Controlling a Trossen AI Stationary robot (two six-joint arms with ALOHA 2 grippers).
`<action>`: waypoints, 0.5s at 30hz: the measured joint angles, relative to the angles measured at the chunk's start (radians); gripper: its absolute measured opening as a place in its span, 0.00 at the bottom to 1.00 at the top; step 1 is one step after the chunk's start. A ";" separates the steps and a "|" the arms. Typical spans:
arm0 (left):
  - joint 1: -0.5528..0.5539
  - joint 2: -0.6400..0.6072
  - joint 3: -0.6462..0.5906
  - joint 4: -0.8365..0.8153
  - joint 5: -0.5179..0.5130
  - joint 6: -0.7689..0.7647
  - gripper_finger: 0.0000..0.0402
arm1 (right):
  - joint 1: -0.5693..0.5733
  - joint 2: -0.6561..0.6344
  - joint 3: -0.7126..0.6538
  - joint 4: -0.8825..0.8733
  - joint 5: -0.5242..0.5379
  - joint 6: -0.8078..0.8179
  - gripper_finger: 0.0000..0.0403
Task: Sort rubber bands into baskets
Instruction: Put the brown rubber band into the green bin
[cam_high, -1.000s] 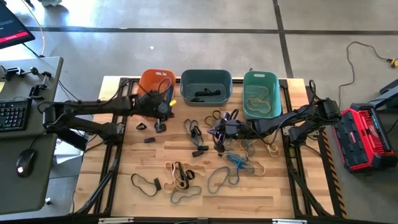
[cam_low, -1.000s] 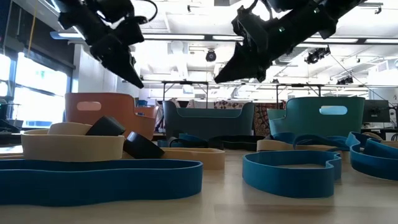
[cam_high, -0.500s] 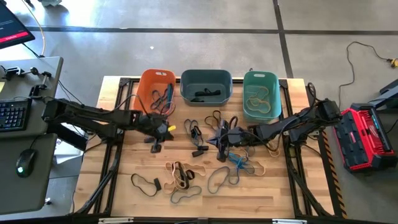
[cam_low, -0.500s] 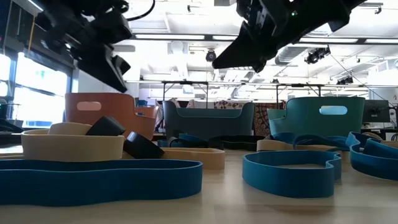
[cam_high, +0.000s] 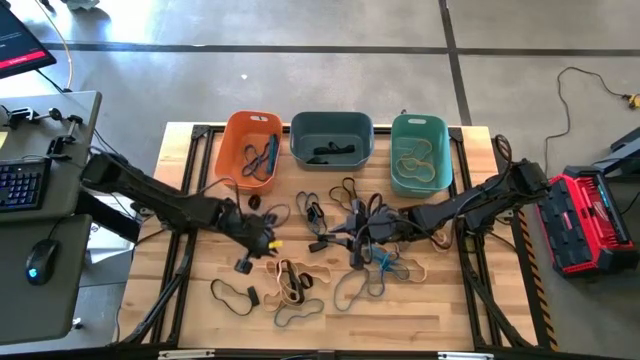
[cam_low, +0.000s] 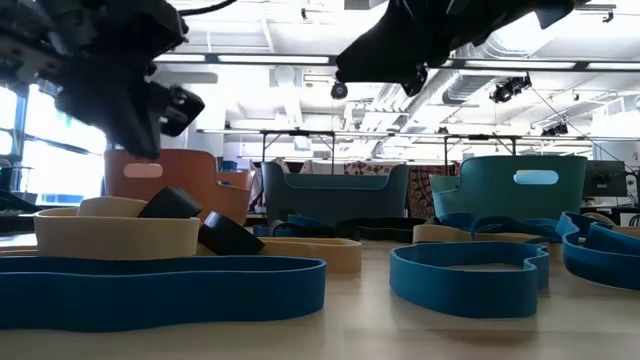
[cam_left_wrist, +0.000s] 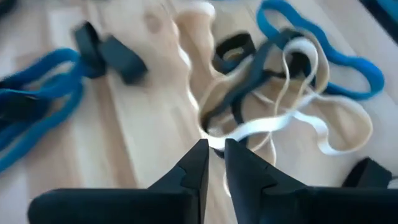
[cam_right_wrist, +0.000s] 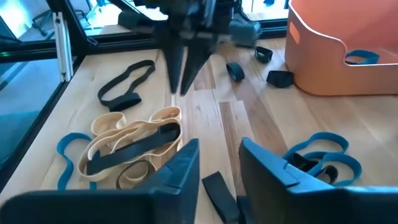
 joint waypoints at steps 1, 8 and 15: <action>-0.005 0.020 0.000 0.017 -0.001 0.000 0.14 | -0.002 0.000 0.000 0.000 0.000 0.002 0.28; -0.014 0.125 0.000 0.090 -0.015 0.002 0.24 | -0.003 0.000 0.000 -0.001 0.001 0.003 0.33; -0.014 0.188 0.000 0.126 0.000 0.019 0.33 | -0.003 0.000 0.000 -0.005 0.001 0.002 0.33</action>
